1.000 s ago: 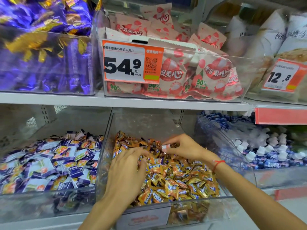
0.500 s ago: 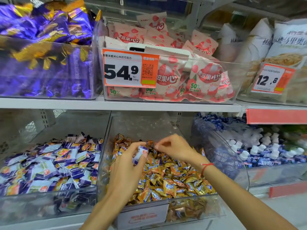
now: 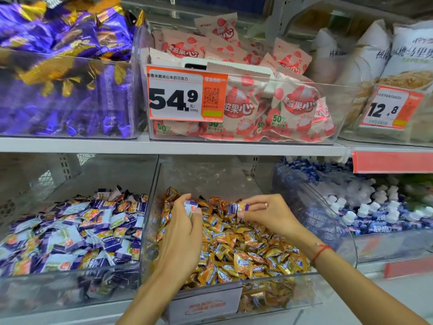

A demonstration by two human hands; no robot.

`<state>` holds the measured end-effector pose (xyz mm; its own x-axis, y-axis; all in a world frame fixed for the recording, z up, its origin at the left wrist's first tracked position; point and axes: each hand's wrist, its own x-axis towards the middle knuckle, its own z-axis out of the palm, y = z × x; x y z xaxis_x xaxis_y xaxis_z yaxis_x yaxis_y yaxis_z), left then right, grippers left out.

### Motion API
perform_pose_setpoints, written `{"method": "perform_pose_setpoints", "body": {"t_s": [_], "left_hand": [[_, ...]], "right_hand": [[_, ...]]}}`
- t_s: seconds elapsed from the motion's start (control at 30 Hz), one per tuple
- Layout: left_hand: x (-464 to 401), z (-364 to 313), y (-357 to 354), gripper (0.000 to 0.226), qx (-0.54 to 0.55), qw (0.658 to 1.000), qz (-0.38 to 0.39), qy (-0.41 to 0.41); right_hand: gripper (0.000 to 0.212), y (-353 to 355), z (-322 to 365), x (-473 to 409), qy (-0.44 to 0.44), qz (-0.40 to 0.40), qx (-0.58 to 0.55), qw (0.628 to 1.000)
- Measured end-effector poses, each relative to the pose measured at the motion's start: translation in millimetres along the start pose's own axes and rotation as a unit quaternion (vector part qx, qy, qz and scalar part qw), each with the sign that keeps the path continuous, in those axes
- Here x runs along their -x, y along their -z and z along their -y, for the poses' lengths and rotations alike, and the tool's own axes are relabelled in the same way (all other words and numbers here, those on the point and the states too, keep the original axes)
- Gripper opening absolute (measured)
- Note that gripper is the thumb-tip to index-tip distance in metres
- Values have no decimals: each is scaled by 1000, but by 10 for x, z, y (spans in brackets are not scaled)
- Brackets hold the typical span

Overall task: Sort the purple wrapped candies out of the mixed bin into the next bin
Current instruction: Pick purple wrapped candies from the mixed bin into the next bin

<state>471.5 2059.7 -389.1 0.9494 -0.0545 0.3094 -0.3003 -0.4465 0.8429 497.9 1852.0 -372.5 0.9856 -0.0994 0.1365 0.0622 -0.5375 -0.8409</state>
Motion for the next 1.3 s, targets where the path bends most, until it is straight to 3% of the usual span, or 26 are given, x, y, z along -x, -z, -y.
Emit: {"method": "perform_pose_setpoints", "body": {"t_s": [0.1, 0.23, 0.33, 0.47, 0.53, 0.67, 0.77, 0.9, 0.97, 1.1, 1.2, 1.3], "left_hand": [[10, -67, 13, 53, 5, 999, 37, 14], [16, -102, 18, 52, 25, 1000, 18, -5], [2, -44, 35, 40, 61, 996, -54, -25], [-22, 0, 22, 23, 52, 996, -74, 0], [-26, 6, 17, 21, 41, 996, -74, 1], [-34, 23, 15, 24, 25, 997, -72, -5], [-53, 37, -1, 25, 14, 998, -63, -4], [-35, 16, 8, 23, 19, 998, -65, 0], [-27, 3, 14, 23, 21, 998, -67, -1], [-28, -6, 13, 23, 22, 998, -66, -3], [-21, -17, 16, 23, 29, 997, -65, 1], [-14, -28, 21, 24, 30, 998, -62, 9]], "right_hand": [[25, -47, 250, 115, 12, 75, -127, 989], [16, -276, 543, 190, 71, 142, -133, 978], [22, -336, 546, 76, 112, 138, -66, 982], [39, -366, 299, -451, 60, 51, 75, 994], [46, -473, 250, -660, 20, 128, 136, 982], [54, -840, -426, -1085, 3, 260, 298, 919], [50, -893, -104, -912, 26, 290, 287, 913], [48, -631, 145, -607, 54, 326, 212, 920], [33, -382, 44, -428, 75, 333, 259, 903], [40, 119, -195, -35, 134, 368, 305, 868], [38, 326, -198, 73, 101, 375, 312, 867], [28, 436, -64, 38, 88, 338, 271, 897]]}}
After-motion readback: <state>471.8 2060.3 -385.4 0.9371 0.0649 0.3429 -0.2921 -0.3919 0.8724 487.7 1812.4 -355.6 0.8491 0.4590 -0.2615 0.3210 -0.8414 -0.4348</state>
